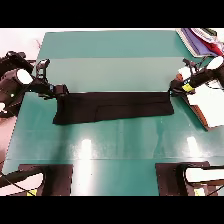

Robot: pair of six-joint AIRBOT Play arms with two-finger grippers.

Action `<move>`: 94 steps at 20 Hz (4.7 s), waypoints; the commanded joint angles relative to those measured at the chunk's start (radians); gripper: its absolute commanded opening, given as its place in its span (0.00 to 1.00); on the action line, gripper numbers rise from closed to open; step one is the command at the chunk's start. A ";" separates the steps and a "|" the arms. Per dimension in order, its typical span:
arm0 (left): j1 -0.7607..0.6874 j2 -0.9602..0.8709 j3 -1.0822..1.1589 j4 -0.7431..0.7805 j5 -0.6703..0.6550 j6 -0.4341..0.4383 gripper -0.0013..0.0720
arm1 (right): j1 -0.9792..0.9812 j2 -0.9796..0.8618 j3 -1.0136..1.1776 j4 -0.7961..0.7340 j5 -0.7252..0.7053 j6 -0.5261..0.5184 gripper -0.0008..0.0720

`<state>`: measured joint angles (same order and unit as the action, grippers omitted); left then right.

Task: Fold the shirts.

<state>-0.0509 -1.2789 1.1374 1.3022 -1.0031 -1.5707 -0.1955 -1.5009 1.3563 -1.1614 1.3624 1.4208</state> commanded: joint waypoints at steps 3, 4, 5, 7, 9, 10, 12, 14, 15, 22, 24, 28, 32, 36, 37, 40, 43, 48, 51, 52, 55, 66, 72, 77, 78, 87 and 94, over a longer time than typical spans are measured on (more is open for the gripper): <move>-0.001 -0.011 0.043 -0.062 -0.098 0.002 0.06 | -0.168 -0.009 -0.045 0.052 0.089 -0.115 0.75; -0.009 -0.011 0.043 -0.089 -0.098 0.002 0.06 | -0.214 -0.010 -0.091 0.090 0.079 -0.139 0.75; -0.026 -0.011 0.043 -0.114 -0.094 0.002 0.06 | -0.258 -0.011 -0.146 0.152 0.057 -0.175 0.75; -0.082 -0.011 0.043 -0.132 -0.070 0.001 0.06 | -0.315 -0.031 -0.228 0.258 0.014 -0.224 0.75; -0.144 -0.011 0.043 -0.133 -0.021 0.000 0.05 | -0.334 -0.068 -0.283 0.331 -0.008 -0.262 0.75; -0.172 -0.011 0.043 -0.134 0.001 0.000 0.05 | -0.332 -0.091 -0.301 0.378 -0.017 -0.283 0.75; -0.226 -0.012 0.043 -0.135 0.033 -0.005 0.05 | -0.307 -0.138 -0.303 0.449 -0.030 -0.305 0.75; -0.273 -0.014 0.043 -0.135 0.050 -0.027 0.05 | -0.268 -0.164 -0.303 0.467 -0.086 -0.306 0.75; -0.293 -0.014 0.043 -0.136 0.066 -0.029 0.05 | -0.249 -0.169 -0.303 0.467 -0.116 -0.305 0.74; -0.390 -0.174 0.098 -0.210 0.147 -0.057 0.05 | -0.159 -0.073 -0.262 0.462 -0.087 -0.375 0.04; -0.416 -0.263 0.161 -0.224 0.147 -0.051 0.05 | -0.128 0.026 -0.206 0.462 -0.060 -0.360 0.04; -0.461 -0.430 0.293 -0.235 0.145 -0.052 0.05 | -0.012 0.180 -0.040 0.462 -0.051 -0.231 0.04; -0.469 -0.517 0.365 -0.270 0.149 -0.051 0.05 | 0.124 0.225 0.122 0.462 -0.049 -0.142 0.04; -0.469 -0.560 0.407 -0.312 0.183 -0.044 0.05 | 0.264 0.225 0.211 0.463 -0.064 -0.104 0.04; -0.469 -0.566 0.413 -0.320 0.188 -0.045 0.05 | 0.295 0.225 0.223 0.463 -0.073 -0.097 0.04; -0.467 -0.567 0.419 -0.317 0.198 -0.045 0.05 | 0.370 0.225 0.246 0.463 -0.109 -0.076 0.04; -0.434 -0.552 0.479 -0.285 0.120 -0.044 0.05 | 0.431 0.222 0.246 0.463 -0.171 -0.074 0.04; -0.239 -0.391 0.579 -0.140 -0.026 -0.044 0.05 | 0.583 0.161 0.246 0.549 -0.314 -0.075 0.04; -0.093 -0.235 0.589 -0.060 -0.064 -0.043 0.05 | 0.769 0.042 0.246 0.616 -0.514 -0.135 0.04; -0.054 -0.187 0.589 -0.032 -0.070 -0.043 0.05 | 0.834 -0.004 0.246 0.646 -0.592 -0.163 0.04; 0.037 -0.069 0.589 0.005 -0.089 -0.043 0.05 | 0.997 -0.165 0.293 0.726 -0.766 -0.256 0.42; 0.052 -0.005 0.586 -0.025 -0.184 0.012 0.05 | 0.620 -0.117 0.166 0.289 -0.277 -0.127 0.60; -0.056 -0.013 0.571 -0.023 -0.131 0.035 0.05 | 0.337 -0.160 -0.088 0.462 -0.212 -0.076 0.89; -0.080 -0.013 0.552 -0.023 -0.136 0.035 0.05 | 0.444 -0.314 -0.018 0.575 -0.243 -0.081 0.86; -0.080 -0.013 0.551 -0.023 -0.140 0.035 0.05 | 0.484 -0.353 0.022 0.594 -0.252 -0.081 0.86; -0.080 -0.013 0.550 -0.078 -0.167 0.035 0.05 | 0.628 -0.503 0.347 0.673 -0.370 -0.110 0.04; -0.090 -0.013 0.550 -0.138 -0.156 0.037 0.05 | 0.257 -0.232 0.459 0.266 -0.288 0.017 0.04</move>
<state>-0.1329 -1.2915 1.6882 1.1915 -1.1694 -1.5360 0.2073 -1.8328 1.7821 -0.7326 1.0451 1.3922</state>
